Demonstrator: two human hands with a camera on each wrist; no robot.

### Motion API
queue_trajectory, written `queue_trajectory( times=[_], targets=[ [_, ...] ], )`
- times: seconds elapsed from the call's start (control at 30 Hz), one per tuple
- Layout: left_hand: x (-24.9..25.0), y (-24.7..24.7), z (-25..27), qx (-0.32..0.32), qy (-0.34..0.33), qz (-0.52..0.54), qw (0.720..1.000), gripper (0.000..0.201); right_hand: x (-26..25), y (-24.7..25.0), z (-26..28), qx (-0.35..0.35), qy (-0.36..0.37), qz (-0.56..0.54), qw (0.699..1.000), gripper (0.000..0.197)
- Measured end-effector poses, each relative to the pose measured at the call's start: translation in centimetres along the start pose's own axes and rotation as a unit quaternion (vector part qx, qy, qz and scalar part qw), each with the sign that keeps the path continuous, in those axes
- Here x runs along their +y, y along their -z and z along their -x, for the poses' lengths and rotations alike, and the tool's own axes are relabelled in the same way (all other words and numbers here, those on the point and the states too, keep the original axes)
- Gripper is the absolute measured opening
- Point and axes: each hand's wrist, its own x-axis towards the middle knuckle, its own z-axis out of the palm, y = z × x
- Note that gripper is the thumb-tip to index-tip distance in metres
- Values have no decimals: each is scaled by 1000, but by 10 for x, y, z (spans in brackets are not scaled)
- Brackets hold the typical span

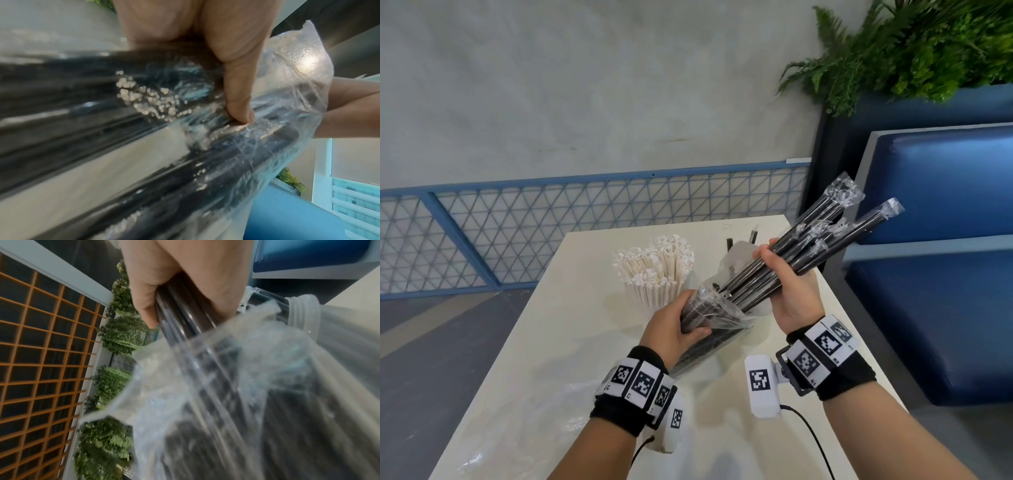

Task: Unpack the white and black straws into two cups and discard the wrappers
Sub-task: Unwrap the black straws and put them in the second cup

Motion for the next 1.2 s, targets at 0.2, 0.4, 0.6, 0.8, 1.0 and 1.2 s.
queue_trajectory(
  times=[0.2,0.4,0.6,0.8,1.0,1.2],
  targets=[
    [-4,2,-1,15,12,17,1000,54,-5,-1,-5,13,35,-54,998,12],
    [0,2,-1,25,14,-6,1000,58,2,4,-6,-65,-6,30,997,36],
    [-2,3,0,31,27,-7,999,70,1,-3,-3,4,7,23,1000,13],
    [-1,6,0,54,33,-19,998,67,-10,-4,-9,6,4,-5,1000,11],
    [-6,5,-3,75,24,-19,997,57,-13,-2,-10,86,-21,-17,996,5],
    [-15,8,-2,137,37,27,989,50,-32,5,-16,124,-12,-40,991,9]
  ],
)
